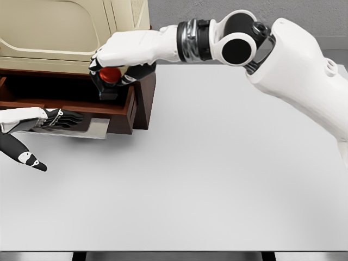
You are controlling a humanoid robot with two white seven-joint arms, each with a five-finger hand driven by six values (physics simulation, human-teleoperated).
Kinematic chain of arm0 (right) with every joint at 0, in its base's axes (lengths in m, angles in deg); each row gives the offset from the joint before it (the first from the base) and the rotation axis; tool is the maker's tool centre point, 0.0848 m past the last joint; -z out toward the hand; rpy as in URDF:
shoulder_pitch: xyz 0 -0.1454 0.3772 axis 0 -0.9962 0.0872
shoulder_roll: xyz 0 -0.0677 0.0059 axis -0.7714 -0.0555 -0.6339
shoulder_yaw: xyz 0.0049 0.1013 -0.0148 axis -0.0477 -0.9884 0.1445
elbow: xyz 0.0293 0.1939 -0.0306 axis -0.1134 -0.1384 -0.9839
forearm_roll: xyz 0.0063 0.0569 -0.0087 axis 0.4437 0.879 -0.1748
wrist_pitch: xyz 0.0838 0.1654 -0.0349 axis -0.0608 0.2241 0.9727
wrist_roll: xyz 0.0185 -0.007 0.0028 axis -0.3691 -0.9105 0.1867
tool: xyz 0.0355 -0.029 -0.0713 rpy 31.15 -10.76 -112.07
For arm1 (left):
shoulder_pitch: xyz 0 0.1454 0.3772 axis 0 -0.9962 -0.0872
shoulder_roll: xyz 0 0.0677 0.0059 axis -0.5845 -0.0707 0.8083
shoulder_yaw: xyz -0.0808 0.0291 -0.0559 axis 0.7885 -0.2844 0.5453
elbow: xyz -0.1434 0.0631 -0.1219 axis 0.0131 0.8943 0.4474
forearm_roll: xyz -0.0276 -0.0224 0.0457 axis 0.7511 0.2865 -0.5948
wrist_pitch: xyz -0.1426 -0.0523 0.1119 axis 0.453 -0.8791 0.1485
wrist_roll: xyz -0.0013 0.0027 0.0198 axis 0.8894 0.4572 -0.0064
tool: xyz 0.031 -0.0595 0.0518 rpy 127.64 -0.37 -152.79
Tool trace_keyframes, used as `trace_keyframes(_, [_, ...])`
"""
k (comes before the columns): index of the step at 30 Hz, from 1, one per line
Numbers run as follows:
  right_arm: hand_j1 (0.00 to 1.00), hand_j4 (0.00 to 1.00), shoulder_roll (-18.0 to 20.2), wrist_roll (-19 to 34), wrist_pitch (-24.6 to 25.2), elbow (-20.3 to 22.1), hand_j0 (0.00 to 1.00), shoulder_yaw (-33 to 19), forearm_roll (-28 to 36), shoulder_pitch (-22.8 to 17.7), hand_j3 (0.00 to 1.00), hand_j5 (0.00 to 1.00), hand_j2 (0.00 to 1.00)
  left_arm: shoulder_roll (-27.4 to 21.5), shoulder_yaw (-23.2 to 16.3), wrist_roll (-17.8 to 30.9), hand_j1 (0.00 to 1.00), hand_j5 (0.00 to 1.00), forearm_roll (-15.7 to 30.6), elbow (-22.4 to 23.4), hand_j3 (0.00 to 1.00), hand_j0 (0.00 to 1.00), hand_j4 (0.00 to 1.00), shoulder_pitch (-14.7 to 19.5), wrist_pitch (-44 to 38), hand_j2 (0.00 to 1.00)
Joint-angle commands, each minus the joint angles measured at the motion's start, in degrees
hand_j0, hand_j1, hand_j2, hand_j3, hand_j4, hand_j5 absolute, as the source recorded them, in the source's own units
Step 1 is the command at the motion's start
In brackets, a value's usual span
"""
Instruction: Open the cabinet drawer with left arm, and place a switch into the drawer with right arm
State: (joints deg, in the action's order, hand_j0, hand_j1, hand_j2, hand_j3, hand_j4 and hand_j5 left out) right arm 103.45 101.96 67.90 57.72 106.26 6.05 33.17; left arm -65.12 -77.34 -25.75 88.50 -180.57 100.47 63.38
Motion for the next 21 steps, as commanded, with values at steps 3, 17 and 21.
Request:
trace_keyframes(3, [0.44,0.44,-0.96,-0.03,0.01,-1.61,0.44,0.95,0.00,0.00,0.44,0.44,0.44,0.00,-1.17,-0.15,1.00,1.00,-3.69,0.24,1.00,1.00,1.00,-0.01,0.30,1.00])
trace_keyframes(17, [1.00,1.00,-2.55,-0.03,0.89,-5.12,1.00,1.39,-1.14,0.26,1.00,1.00,1.00,0.00,-0.99,-0.15,1.00,1.00,-3.78,0.24,1.00,1.00,1.00,-0.45,0.30,1.00])
trace_keyframes(21, [1.00,1.00,-2.46,-0.03,0.19,-4.51,1.00,1.30,-1.14,0.26,1.00,1.00,1.00,0.00,-0.99,-0.15,1.00,1.00,-3.78,0.24,1.00,1.00,1.00,-0.45,0.30,1.00])
